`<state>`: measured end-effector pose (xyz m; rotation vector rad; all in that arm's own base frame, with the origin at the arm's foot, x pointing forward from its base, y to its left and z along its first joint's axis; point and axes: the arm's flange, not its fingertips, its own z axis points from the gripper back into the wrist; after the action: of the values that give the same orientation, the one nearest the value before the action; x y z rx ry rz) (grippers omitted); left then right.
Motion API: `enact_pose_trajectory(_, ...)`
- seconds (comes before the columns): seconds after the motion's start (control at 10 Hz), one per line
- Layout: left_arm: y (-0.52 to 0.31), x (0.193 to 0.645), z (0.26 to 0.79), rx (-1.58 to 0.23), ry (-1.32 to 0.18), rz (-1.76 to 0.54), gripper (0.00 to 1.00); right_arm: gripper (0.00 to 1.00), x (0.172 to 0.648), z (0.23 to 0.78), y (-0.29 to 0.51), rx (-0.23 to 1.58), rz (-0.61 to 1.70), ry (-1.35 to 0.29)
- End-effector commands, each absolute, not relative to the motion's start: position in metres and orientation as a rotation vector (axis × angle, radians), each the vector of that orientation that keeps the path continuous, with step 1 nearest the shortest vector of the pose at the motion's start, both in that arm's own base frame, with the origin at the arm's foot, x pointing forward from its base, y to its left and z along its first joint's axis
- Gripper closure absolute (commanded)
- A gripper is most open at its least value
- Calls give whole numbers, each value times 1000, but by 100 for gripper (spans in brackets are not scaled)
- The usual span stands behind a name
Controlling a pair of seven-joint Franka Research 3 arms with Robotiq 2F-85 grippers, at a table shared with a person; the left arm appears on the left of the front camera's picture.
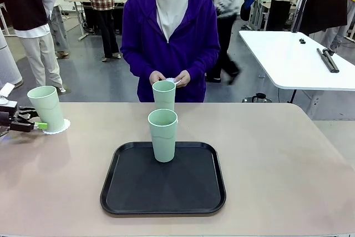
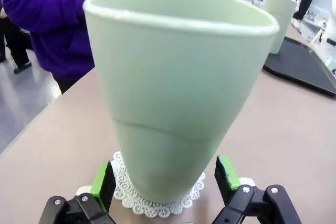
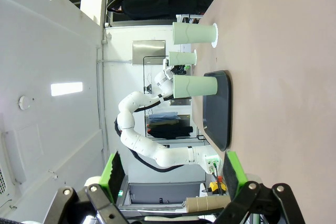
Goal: Place coasters on the table and set cups on them.
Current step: Take one Reusable plastic cup from the Flat Tray and place it on a coaster set by the human.
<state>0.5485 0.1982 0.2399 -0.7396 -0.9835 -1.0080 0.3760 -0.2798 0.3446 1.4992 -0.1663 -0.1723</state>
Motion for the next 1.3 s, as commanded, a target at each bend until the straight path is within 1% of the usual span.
enact_pose_trajectory(0.0,204,529,266,-678,-896,-999,0,0,376,345,-280,1503,-170,-165)
enact_pose_trajectory(0.2,212,519,288,-668,-859,-973,0,0,376,345,-280,1503,-170,-165)
enact_pose_trajectory(0.4,204,506,322,-641,-782,-925,0,0,376,345,-280,1503,-170,-165)
enact_pose_trajectory(0.5,196,497,342,-605,-716,-918,0,0,376,345,-280,1503,-170,-165)
enact_pose_trajectory(0.6,185,487,364,-559,-635,-912,0,0,376,345,-280,1503,-170,-165)
enact_pose_trajectory(0.8,165,465,399,-397,-425,-910,0,0,376,345,-280,1503,-170,-165)
enact_pose_trajectory(1.0,146,443,433,-341,-367,-912,0,0,376,345,-280,1503,-170,-165)
enact_pose_trajectory(1.2,127,422,459,-225,-286,-935,0,0,376,345,-280,1503,-170,-165)
